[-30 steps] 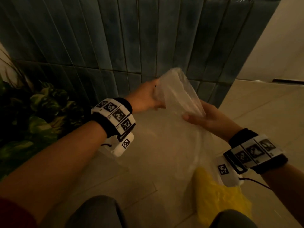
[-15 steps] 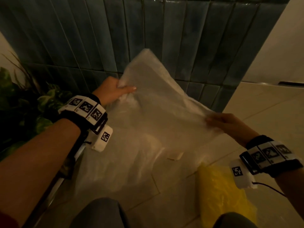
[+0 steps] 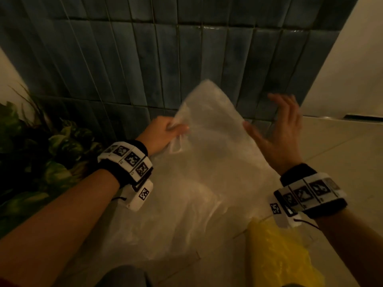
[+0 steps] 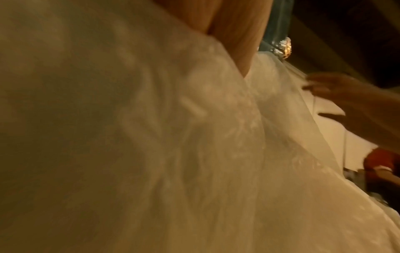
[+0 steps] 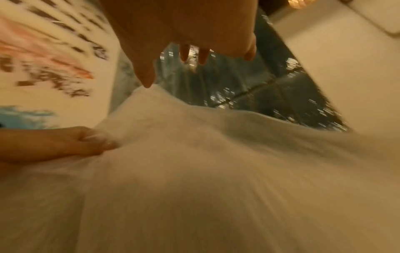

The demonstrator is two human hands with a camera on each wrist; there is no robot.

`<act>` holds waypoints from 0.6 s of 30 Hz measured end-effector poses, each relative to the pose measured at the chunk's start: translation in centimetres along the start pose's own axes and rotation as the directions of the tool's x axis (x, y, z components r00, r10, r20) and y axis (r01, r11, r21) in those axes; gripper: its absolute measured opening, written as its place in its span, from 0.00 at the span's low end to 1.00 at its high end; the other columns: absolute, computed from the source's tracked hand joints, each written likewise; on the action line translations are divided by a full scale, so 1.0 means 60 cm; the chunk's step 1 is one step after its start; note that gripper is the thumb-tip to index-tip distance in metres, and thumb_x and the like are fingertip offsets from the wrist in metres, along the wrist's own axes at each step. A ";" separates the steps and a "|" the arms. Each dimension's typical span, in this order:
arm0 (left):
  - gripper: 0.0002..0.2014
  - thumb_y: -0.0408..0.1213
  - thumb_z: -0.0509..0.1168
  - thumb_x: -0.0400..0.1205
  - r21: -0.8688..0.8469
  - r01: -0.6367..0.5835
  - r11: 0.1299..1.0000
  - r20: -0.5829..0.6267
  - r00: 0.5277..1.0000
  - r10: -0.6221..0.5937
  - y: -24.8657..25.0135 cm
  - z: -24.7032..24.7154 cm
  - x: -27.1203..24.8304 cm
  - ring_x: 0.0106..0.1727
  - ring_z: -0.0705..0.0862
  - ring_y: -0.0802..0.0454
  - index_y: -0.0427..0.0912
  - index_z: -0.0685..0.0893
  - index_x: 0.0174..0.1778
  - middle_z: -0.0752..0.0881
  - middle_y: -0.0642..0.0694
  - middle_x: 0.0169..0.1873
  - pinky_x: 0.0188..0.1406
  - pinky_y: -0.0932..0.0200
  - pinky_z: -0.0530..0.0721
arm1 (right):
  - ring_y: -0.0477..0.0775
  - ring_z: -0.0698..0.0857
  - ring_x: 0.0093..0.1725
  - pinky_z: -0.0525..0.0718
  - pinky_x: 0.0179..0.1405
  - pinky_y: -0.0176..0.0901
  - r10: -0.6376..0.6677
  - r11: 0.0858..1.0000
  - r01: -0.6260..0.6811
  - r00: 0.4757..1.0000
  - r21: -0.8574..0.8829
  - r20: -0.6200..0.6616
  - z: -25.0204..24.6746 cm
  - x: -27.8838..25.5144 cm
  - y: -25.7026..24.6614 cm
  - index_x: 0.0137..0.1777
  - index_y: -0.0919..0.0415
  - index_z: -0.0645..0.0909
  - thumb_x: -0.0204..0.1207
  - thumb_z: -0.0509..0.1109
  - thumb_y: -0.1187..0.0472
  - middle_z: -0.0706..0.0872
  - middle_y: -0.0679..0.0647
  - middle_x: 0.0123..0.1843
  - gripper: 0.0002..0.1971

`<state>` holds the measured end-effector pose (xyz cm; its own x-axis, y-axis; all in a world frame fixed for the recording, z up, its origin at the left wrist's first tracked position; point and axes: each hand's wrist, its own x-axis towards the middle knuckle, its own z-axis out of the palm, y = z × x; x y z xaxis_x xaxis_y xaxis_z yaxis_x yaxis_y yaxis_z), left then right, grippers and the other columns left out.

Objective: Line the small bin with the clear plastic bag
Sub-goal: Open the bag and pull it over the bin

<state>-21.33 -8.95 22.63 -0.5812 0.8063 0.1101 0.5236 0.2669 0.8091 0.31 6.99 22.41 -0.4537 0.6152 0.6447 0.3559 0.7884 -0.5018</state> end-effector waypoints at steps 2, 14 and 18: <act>0.11 0.48 0.67 0.79 0.049 -0.064 0.997 0.079 0.995 0.060 0.020 0.017 -0.001 0.33 0.85 0.64 0.44 0.87 0.39 0.88 0.46 0.33 0.41 0.62 0.82 | 0.58 0.50 0.83 0.49 0.80 0.66 -0.192 0.972 0.200 0.978 -0.124 0.076 0.003 0.019 -0.036 0.78 0.48 0.61 0.74 0.65 0.38 0.62 0.55 0.81 0.35; 0.16 0.44 0.76 0.71 0.216 -0.184 0.959 0.253 0.959 0.127 0.047 0.050 -0.035 0.44 0.85 0.51 0.41 0.86 0.52 0.88 0.44 0.42 0.44 0.58 0.81 | 0.61 0.83 0.51 0.70 0.56 0.58 -0.300 0.722 0.515 0.835 -0.462 0.461 0.008 0.056 -0.033 0.51 0.52 0.85 0.83 0.50 0.44 0.86 0.54 0.47 0.22; 0.13 0.40 0.74 0.73 0.310 -0.034 0.950 0.347 0.934 -0.080 -0.017 0.038 -0.052 0.52 0.86 0.47 0.40 0.86 0.52 0.88 0.43 0.46 0.57 0.50 0.83 | 0.60 0.81 0.54 0.66 0.57 0.55 -0.208 0.780 0.396 0.894 -0.485 0.396 -0.020 0.055 0.014 0.52 0.53 0.85 0.81 0.44 0.42 0.86 0.55 0.48 0.28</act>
<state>-18.62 -10.54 20.14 -0.3687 0.9153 -0.1619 0.7105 0.3898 0.5859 0.06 9.67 24.82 -0.8035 0.3871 0.4522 0.4938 0.8577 0.1432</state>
